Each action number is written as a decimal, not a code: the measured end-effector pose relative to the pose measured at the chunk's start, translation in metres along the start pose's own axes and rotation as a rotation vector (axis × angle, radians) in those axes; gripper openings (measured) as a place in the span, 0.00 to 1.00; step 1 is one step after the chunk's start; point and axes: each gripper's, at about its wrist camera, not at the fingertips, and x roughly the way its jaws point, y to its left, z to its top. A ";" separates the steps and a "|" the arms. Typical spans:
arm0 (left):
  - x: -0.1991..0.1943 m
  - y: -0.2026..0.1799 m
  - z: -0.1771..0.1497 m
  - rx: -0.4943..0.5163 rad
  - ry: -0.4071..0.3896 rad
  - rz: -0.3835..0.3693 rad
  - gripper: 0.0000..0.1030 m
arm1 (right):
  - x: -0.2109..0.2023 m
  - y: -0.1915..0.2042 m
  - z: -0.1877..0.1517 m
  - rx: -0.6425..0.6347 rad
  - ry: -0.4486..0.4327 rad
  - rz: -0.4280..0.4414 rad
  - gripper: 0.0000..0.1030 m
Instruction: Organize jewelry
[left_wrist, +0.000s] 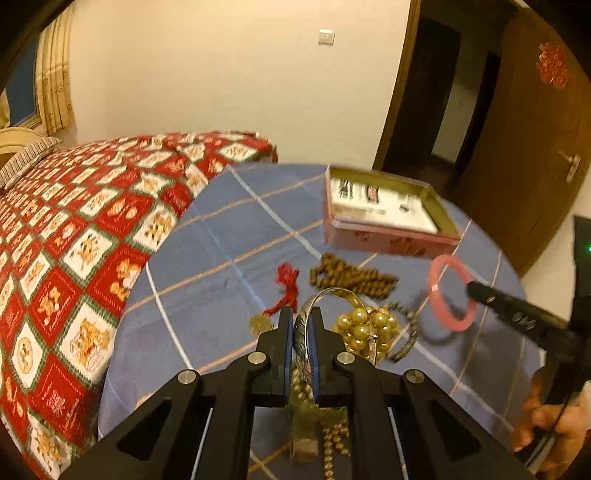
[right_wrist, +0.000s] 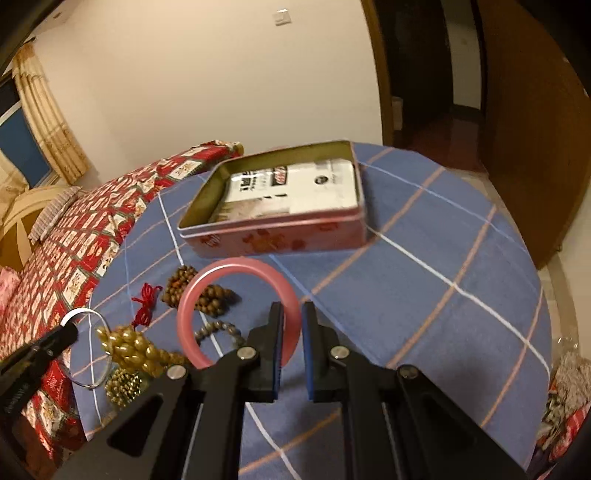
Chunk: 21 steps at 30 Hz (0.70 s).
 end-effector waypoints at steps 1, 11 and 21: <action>0.000 0.001 -0.002 -0.009 0.003 -0.011 0.07 | -0.002 -0.001 -0.002 0.000 -0.002 0.001 0.12; -0.024 0.004 0.000 -0.040 -0.050 -0.111 0.07 | -0.001 0.006 -0.009 -0.043 0.014 -0.004 0.12; -0.016 -0.013 0.001 -0.010 -0.031 -0.134 0.07 | 0.000 -0.026 -0.013 0.021 0.028 -0.133 0.13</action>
